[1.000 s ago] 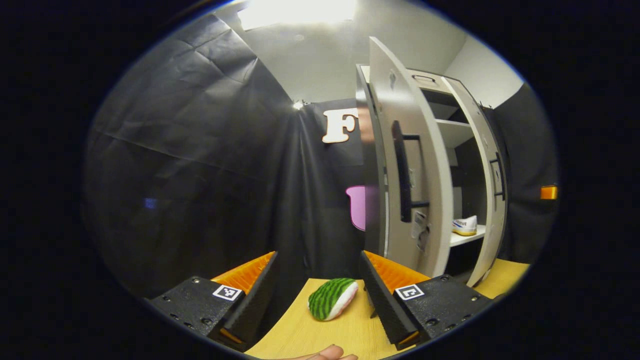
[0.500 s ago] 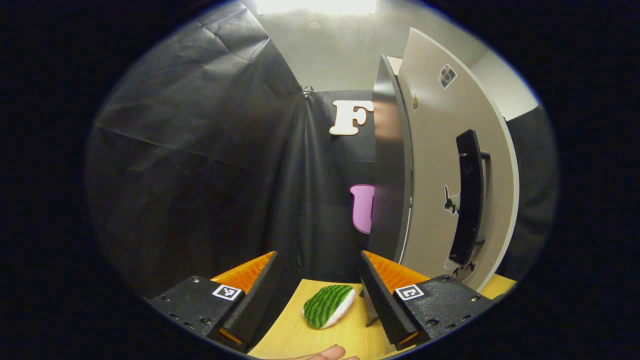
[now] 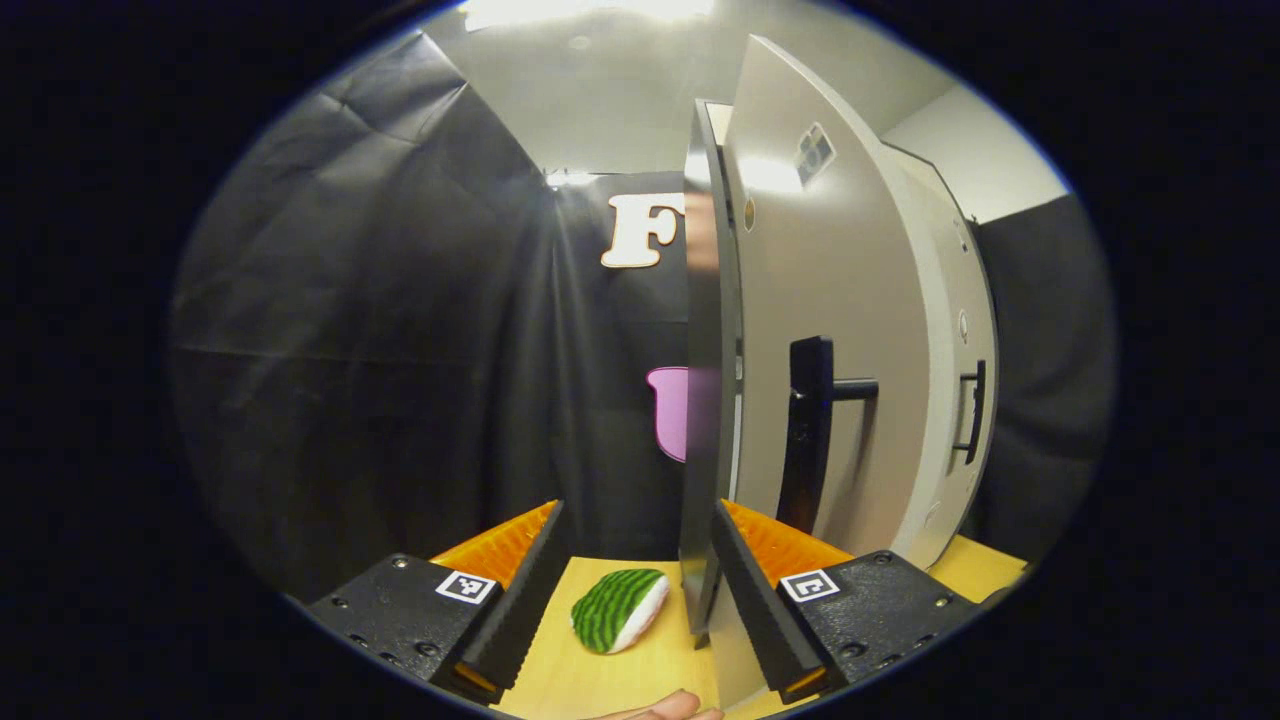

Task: Grab one shoe with the right hand and put it into the shoe cabinet, grab the other shoe with the left hand and put it into the shoe cabinet; then close the right door with the right hand and the left door with the left hand.

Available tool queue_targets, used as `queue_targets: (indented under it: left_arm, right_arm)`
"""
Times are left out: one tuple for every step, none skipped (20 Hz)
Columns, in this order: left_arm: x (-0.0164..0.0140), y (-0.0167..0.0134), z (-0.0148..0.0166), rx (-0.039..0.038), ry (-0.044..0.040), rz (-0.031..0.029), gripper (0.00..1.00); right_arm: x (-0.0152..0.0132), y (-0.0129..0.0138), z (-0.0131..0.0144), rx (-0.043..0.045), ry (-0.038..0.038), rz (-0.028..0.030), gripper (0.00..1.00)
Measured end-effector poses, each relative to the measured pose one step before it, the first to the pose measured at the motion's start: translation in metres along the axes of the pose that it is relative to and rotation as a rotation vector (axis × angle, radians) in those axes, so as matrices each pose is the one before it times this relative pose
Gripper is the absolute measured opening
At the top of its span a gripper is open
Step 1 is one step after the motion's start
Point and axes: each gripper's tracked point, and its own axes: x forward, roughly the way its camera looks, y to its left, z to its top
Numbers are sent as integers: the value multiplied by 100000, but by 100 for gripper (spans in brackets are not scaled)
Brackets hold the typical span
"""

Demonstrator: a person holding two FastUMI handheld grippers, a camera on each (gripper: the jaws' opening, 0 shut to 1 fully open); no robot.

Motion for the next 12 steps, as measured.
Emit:
queue_targets:
  left_arm:
    - [-53, -180, 48, -887, 395, 9, 88]
    - [200, -121, -153, -1127, 902, -137, 86]
    - [31, -121, 26, -973, 502, -468, 86]
    - [158, -247, 20, -500, 522, -832, 88]
    - [125, -326, 56, -27, 333, -994, 86]
    - [230, -379, 73, 422, 362, -992, 89]
    - [76, -431, -93, 120, 500, -480, 85]
    - [-179, -612, -81, -168, 447, -478, 90]
    - [-39, -507, -81, -300, 536, -710, 85]
    - [-132, -908, -146, -1205, 560, -824, 90]
    - [62, -684, -136, -1304, 721, -972, 90]
    - [-13, -434, -140, -1551, 100, -518, 90]
  right_arm:
    - [-261, 206, 202, -1703, -596, 474, 92]
    - [-106, 234, 200, -1254, -741, 317, 92]
    - [-253, 264, -50, -815, -487, 631, 92]
    - [-192, 361, 68, -447, -380, 1264, 93]
    - [-141, 453, 85, -228, -484, 1435, 93]
    - [-50, 276, 69, -61, -526, 918, 93]
    - [-154, 31, 84, -405, -236, 579, 93]
    - [-169, -271, 60, -78, -257, -328, 93]
    - [-92, -440, -64, 427, 290, -997, 92]
    - [43, -360, -176, 449, 623, -721, 93]
    - [78, -385, -149, 651, 684, -822, 92]
    - [168, -499, -356, 723, 1038, -1058, 92]
